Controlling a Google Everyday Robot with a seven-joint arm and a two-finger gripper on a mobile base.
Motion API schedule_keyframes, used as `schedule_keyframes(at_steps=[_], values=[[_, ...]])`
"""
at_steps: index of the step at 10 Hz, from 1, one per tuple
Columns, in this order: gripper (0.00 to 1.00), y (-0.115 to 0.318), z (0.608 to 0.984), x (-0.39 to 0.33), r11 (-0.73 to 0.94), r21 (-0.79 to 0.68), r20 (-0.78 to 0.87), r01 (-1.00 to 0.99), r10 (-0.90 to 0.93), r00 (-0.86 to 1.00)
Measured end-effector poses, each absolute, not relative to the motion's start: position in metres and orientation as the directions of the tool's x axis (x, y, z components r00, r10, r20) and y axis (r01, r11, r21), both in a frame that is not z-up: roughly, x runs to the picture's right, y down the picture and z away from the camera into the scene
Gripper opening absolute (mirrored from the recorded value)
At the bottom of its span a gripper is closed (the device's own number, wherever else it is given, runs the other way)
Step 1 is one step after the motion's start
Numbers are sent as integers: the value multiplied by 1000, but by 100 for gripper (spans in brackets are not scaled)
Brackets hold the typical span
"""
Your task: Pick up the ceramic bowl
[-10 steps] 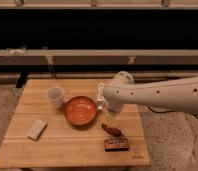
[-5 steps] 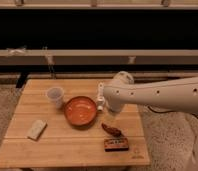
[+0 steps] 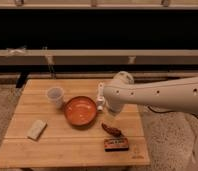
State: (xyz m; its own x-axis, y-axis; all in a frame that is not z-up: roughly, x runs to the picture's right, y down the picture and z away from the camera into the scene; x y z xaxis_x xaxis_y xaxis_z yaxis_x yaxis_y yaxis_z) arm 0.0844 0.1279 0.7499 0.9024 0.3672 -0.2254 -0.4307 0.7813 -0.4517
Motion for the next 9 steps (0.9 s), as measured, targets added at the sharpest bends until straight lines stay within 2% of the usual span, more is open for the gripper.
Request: schedule_keyframes(at_steps=[5,9], values=[[80,129,751,84,785,-455,-220,-421,360,907],[80,159,750,33,818,-520,-106,-248,226,968]])
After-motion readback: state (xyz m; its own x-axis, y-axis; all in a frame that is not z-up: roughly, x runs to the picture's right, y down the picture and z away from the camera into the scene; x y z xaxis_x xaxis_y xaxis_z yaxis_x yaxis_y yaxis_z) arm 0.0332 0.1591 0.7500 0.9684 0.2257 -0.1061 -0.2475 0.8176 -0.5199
